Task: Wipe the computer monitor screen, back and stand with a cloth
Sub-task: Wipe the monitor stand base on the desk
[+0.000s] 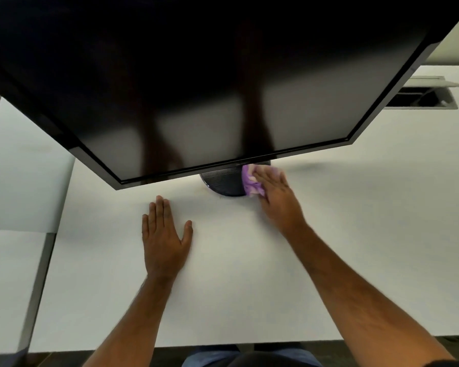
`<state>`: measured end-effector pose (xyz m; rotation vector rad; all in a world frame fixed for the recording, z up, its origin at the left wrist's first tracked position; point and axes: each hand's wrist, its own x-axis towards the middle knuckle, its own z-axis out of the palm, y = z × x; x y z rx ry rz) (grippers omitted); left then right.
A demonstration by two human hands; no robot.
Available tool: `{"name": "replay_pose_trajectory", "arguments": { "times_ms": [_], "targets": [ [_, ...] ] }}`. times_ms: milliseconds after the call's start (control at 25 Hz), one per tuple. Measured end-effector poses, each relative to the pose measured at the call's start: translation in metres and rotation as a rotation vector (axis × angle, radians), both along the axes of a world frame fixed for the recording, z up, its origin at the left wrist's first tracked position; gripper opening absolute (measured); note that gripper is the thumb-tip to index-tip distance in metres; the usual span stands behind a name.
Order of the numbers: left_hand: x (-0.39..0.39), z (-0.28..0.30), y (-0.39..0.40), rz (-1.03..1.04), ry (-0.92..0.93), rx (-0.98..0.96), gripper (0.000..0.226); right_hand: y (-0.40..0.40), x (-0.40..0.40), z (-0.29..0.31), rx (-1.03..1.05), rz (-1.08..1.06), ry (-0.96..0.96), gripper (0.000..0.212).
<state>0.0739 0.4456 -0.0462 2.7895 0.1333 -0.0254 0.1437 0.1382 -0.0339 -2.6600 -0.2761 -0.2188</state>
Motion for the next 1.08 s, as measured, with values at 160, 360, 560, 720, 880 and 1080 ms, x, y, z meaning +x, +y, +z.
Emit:
{"name": "replay_pose_trajectory", "arguments": {
  "times_ms": [160,360,560,720,880,1080],
  "targets": [
    [0.001,0.000,-0.001,0.002,0.008,0.010,0.083,0.046,-0.006,-0.002,0.055,-0.076,0.056,0.056],
    [0.000,-0.001,0.001,-0.004,-0.001,0.004,0.083,0.075,0.002,0.003,-0.023,0.235,0.037,0.055],
    [0.001,-0.001,0.000,0.001,0.003,-0.001,0.082,-0.011,0.002,0.010,-0.016,0.132,-0.008,0.052],
    [0.002,-0.003,0.000,0.001,-0.012,0.015,0.082,0.074,0.009,0.013,-0.013,0.244,-0.007,0.049],
    [0.003,-0.004,0.001,0.001,0.000,0.003,0.082,0.064,0.010,0.012,-0.044,0.365,0.025,0.051],
    [0.001,-0.003,0.000,0.008,-0.009,0.018,0.082,0.025,0.006,0.011,-0.019,0.182,-0.022,0.048]
  ]
}}
